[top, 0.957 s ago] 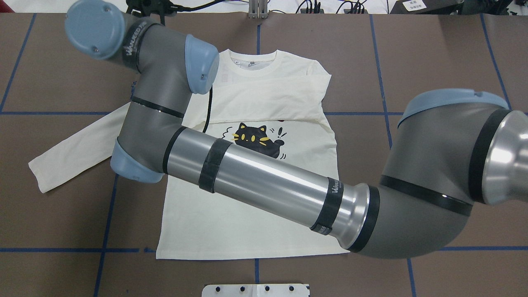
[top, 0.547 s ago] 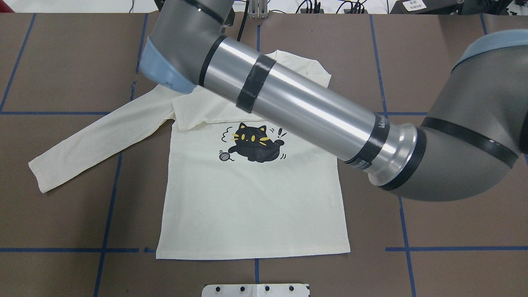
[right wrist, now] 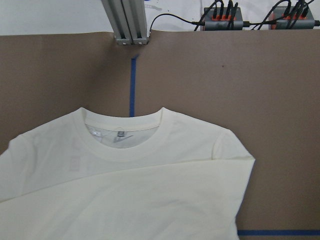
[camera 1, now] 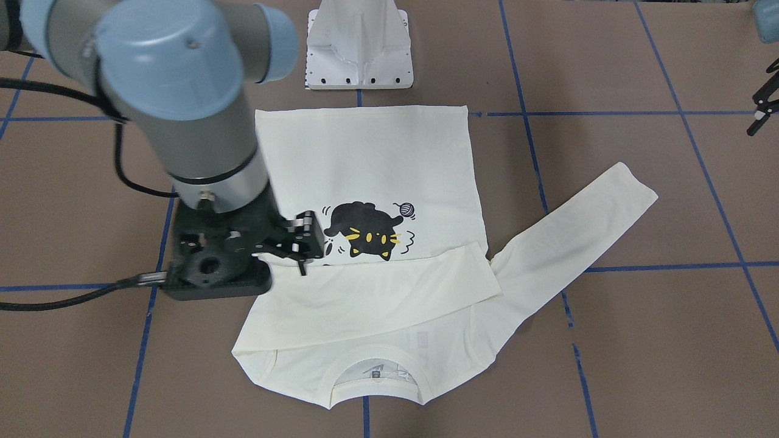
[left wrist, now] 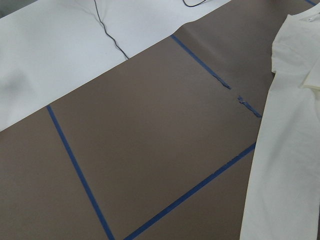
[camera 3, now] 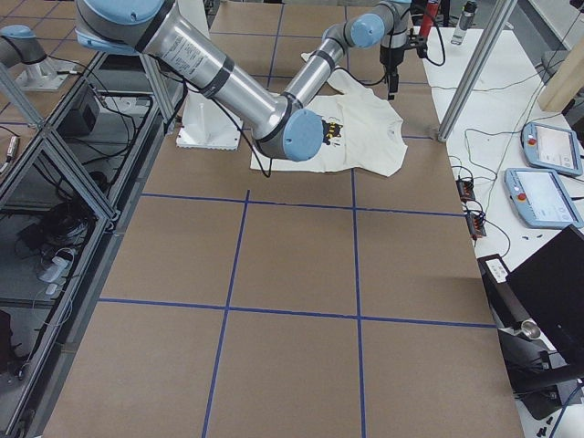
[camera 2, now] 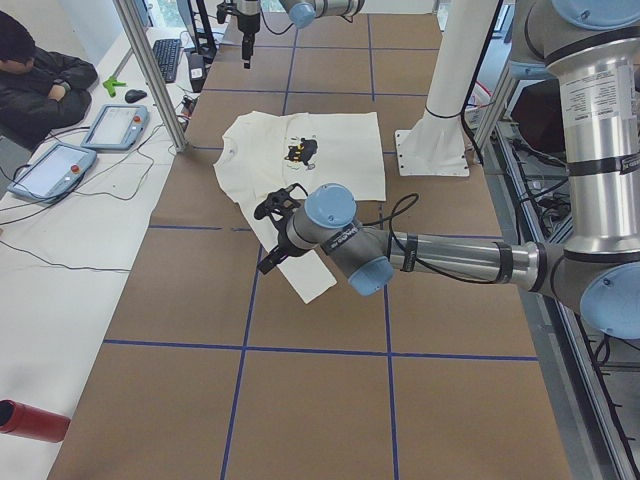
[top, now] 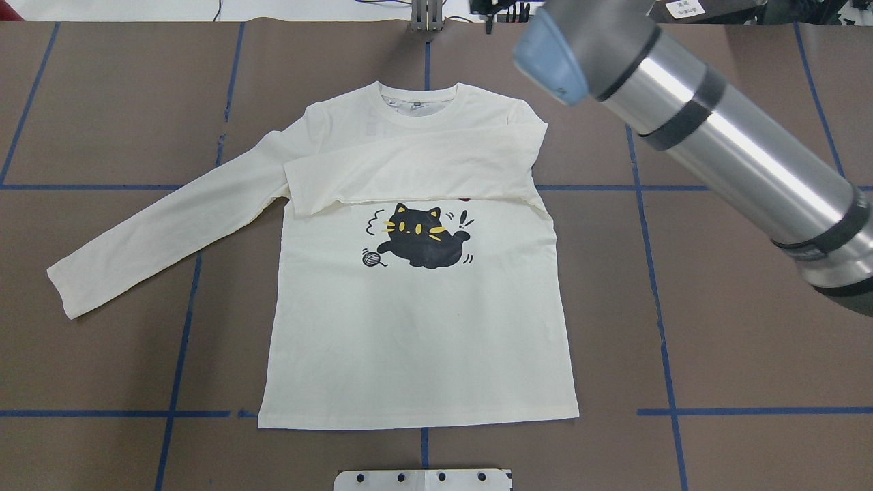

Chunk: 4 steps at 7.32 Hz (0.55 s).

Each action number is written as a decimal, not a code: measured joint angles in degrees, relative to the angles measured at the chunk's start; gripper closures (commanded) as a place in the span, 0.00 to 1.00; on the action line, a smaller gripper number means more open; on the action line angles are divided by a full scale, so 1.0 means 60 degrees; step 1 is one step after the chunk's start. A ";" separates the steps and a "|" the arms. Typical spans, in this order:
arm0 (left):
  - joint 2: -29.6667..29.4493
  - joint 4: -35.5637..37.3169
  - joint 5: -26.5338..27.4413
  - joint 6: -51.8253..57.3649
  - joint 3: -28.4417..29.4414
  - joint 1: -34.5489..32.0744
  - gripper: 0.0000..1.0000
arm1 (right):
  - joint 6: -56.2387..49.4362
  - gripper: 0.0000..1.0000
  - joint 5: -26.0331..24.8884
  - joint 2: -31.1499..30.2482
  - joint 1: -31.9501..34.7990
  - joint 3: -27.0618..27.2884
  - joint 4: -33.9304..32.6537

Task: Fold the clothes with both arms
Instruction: 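Release the sleeve and lift the right gripper away from the shirt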

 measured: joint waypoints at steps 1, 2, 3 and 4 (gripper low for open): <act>0.0400 -0.0881 0.0535 -0.0848 -0.0011 0.0815 0.00 | -0.1191 0.00 0.0482 -0.1013 0.0509 0.0578 0.0122; 0.0698 -0.1461 0.1162 -0.1598 -0.0013 0.1722 0.00 | -0.2379 0.00 0.0882 -0.2013 0.0959 0.1015 0.0344; 0.0909 -0.1739 0.1648 -0.2190 -0.0006 0.2582 0.00 | -0.3396 0.00 0.1229 -0.3000 0.1377 0.1387 0.0636; 0.1080 -0.1846 0.2020 -0.2517 -0.0003 0.3304 0.00 | -0.4252 0.00 0.1539 -0.3851 0.1770 0.1688 0.0824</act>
